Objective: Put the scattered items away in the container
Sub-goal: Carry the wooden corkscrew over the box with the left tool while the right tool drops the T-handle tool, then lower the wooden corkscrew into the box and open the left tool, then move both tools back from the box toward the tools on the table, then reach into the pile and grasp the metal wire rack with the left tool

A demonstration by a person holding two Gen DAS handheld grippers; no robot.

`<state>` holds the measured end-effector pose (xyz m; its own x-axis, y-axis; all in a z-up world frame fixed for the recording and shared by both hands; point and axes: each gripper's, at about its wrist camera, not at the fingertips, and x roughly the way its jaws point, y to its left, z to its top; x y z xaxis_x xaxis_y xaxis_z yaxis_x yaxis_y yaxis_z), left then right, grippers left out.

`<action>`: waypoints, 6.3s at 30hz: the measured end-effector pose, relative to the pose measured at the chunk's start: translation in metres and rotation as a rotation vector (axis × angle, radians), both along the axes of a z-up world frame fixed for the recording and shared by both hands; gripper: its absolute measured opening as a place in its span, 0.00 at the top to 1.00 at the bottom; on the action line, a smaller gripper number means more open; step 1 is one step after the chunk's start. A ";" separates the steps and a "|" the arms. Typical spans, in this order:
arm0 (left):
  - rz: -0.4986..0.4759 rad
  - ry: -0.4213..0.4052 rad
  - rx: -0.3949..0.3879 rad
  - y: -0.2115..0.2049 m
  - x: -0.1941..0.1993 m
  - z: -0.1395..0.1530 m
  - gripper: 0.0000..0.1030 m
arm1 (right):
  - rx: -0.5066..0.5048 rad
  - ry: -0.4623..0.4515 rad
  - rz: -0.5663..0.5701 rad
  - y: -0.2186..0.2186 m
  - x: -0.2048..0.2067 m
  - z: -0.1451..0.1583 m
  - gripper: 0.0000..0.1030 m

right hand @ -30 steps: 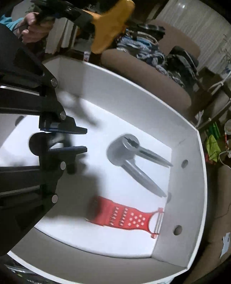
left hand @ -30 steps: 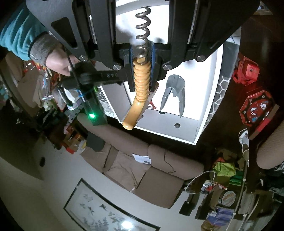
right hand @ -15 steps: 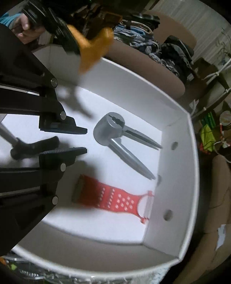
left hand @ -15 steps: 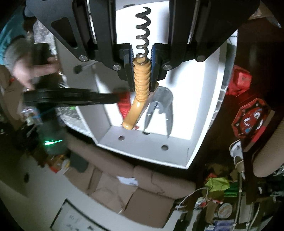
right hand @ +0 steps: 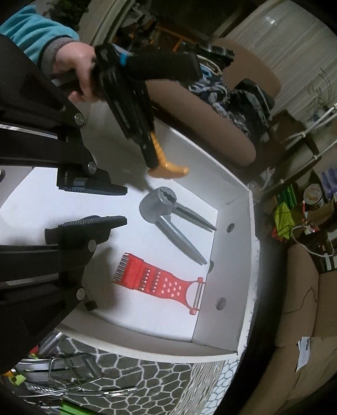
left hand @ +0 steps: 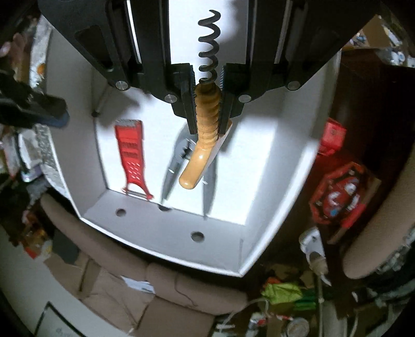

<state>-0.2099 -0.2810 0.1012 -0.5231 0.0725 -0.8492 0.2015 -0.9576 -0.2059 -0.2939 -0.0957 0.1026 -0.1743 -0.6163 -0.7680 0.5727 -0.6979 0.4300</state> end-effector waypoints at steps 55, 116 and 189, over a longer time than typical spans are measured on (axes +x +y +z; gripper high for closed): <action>-0.379 -0.092 -0.430 0.081 -0.150 -0.035 0.88 | -0.156 -0.053 0.050 0.031 0.015 -0.016 0.76; -0.011 0.246 0.246 0.029 0.117 0.038 0.31 | -0.043 0.025 -0.091 0.058 0.068 0.040 0.32; -0.254 0.051 0.274 0.341 0.046 -0.036 0.43 | -0.306 -0.030 -0.710 0.437 0.124 -0.057 0.51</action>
